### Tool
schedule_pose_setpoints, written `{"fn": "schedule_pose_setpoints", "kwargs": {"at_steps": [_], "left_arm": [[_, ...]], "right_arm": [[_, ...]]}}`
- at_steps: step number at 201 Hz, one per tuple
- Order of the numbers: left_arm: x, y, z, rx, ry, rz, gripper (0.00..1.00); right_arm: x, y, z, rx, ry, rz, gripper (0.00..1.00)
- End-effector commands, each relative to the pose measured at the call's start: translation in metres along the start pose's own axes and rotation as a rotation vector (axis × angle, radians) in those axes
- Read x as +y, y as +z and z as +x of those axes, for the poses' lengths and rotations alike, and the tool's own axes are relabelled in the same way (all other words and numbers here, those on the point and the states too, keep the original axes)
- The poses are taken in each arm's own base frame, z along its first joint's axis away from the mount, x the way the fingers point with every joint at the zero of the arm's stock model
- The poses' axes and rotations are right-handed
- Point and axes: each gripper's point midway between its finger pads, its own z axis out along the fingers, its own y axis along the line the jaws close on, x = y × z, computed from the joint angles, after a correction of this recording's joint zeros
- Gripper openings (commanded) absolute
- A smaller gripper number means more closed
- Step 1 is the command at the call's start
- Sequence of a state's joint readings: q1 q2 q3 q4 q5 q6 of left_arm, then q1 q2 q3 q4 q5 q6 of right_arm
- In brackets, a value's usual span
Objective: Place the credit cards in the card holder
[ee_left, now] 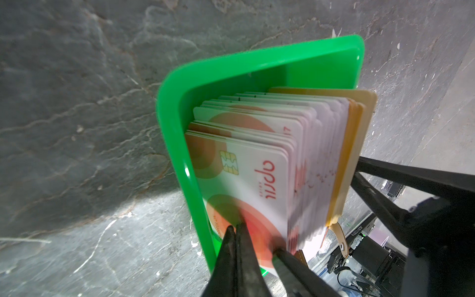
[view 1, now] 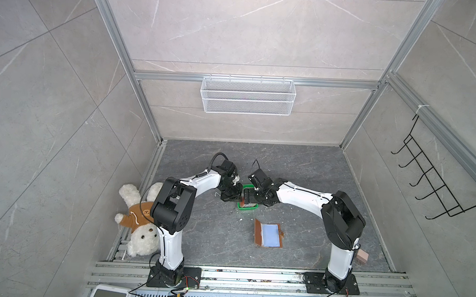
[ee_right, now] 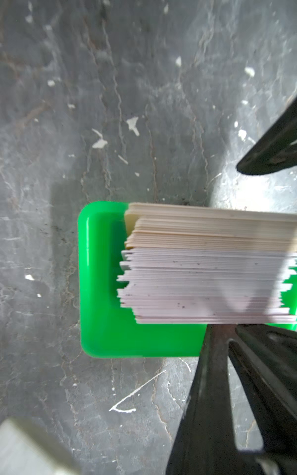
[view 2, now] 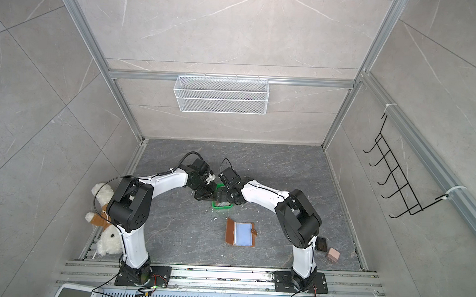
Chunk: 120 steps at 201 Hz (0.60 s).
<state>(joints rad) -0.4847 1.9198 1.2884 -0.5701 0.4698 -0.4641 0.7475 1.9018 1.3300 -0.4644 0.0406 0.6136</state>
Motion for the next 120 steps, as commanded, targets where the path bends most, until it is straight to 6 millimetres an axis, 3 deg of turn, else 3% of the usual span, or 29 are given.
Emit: {"fn": "schedule_pose_setpoints", "kwargs": {"at_steps": [1, 25, 59, 120], "left_arm": [[0.002, -0.002, 0.001, 0.0, 0.004, -0.024, 0.0], [0.001, 0.0, 0.002, 0.006, 0.0, -0.018, 0.0], [-0.004, -0.006, -0.001, -0.017, 0.009, -0.003, 0.0], [-0.021, -0.025, -0.007, -0.091, 0.067, 0.036, 0.0]], "right_arm": [[-0.007, -0.015, -0.007, -0.028, 0.003, 0.035, 0.9], [-0.008, -0.016, -0.005, -0.023, -0.002, 0.036, 0.89], [0.015, -0.016, -0.003, -0.016, -0.024, -0.097, 0.89], [0.013, 0.001, 0.002, 0.018, -0.017, -0.081, 0.9]]}}
